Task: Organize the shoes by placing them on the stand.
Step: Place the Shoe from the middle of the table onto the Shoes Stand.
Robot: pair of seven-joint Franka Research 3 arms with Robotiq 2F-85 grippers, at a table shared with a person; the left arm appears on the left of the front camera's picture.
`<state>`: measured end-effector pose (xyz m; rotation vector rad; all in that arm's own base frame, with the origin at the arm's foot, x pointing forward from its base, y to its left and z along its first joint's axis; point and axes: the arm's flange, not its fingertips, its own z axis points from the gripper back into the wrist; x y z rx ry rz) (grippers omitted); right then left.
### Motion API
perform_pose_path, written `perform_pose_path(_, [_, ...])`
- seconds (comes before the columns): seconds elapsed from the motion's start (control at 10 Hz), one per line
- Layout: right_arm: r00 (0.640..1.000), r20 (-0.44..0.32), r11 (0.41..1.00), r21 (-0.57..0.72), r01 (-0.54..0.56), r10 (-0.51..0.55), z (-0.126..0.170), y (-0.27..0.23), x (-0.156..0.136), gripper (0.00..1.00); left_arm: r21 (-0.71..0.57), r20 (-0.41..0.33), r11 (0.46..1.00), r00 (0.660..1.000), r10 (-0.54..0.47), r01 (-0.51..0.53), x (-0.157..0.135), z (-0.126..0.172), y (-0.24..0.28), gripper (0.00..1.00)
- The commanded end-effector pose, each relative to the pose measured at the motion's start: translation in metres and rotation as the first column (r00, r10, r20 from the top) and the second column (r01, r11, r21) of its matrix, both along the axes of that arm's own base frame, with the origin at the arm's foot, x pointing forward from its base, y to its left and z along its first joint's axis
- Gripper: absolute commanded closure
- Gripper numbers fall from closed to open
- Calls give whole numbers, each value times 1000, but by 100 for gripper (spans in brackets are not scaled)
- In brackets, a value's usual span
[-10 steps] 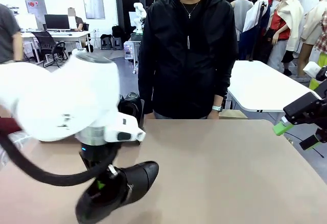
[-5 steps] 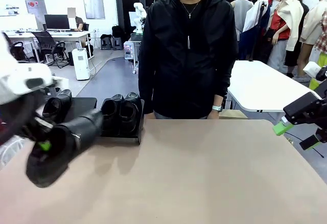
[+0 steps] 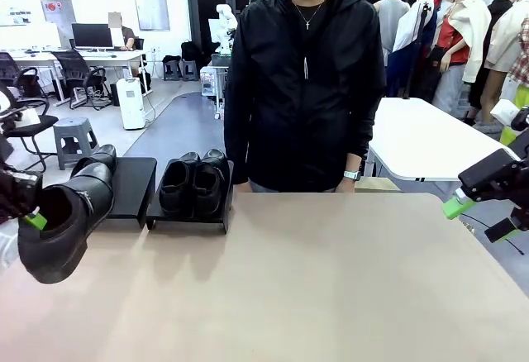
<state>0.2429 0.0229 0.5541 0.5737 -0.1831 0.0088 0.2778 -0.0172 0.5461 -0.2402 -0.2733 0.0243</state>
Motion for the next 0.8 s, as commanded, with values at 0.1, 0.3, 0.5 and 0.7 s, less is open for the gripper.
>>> perform_pose_path(0.1, [1000,11,999,25,-25,24,4,-1,1,0,61,12,997,999,-48,47,0,1,-6,100])
perform_pose_path(0.3, [1000,11,999,25,-25,24,4,-1,1,0,37,-31,999,1000,3,-2,32,19,1,100])
perform_pose_path(0.5, [1000,11,999,25,-25,24,4,-1,1,0,51,-44,998,998,36,-34,111,51,15,100])
perform_pose_path(0.7, [1000,11,999,25,-25,24,4,-1,1,0,107,53,990,994,-93,86,185,55,17,100])
